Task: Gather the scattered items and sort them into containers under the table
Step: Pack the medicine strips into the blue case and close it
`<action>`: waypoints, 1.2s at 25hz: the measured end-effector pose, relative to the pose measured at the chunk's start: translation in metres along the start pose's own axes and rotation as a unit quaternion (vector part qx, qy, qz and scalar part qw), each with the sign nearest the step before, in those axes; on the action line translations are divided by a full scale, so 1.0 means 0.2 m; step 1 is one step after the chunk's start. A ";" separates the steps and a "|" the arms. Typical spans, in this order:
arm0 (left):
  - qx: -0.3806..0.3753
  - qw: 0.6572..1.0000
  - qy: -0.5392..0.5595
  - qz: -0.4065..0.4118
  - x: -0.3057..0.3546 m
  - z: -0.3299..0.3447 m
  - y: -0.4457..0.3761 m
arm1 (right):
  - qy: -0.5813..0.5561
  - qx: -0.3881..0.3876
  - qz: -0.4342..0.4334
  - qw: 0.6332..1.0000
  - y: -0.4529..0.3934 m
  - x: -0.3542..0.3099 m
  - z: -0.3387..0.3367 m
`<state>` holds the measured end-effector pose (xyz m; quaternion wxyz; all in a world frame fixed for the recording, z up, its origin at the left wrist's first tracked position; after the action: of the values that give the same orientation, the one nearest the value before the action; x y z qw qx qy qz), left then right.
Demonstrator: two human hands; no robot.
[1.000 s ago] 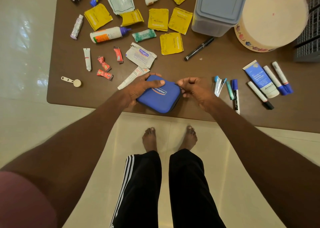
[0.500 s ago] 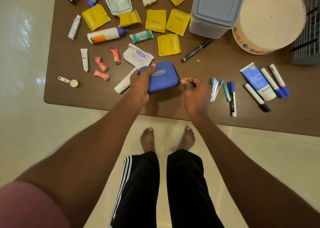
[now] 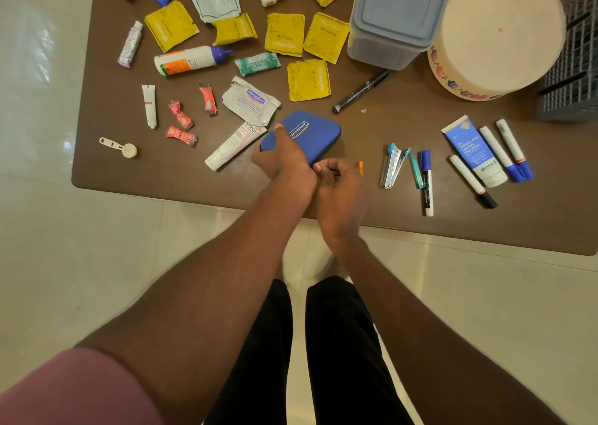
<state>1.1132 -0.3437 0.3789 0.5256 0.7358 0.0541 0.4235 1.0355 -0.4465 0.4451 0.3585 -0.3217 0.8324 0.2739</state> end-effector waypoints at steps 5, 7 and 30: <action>-0.196 0.963 -0.169 -0.074 0.10 -0.04 0.02 | -0.067 -0.012 0.053 0.996 -0.18 0.15 -0.15; -0.303 0.913 -0.247 -0.117 0.15 -0.06 0.05 | -0.065 -0.007 0.063 0.996 -0.26 0.19 -0.20; -0.151 0.977 0.082 -0.130 -0.05 -0.03 0.09 | 0.068 -0.035 -0.010 0.997 0.05 0.05 0.04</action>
<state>1.0968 -0.3519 0.3890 0.6749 0.5973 0.1277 0.4140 1.0261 -0.4384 0.4349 0.2924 -0.3597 0.8417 0.2769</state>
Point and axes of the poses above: each hand's wrist, its own y-axis away from the middle knuckle, its own z-axis out of the palm, x = y × z, the point moved 6 cm from there along -y, towards the middle knuckle, and after that the axes turned 4 degrees about x, right-handed, at the moved point
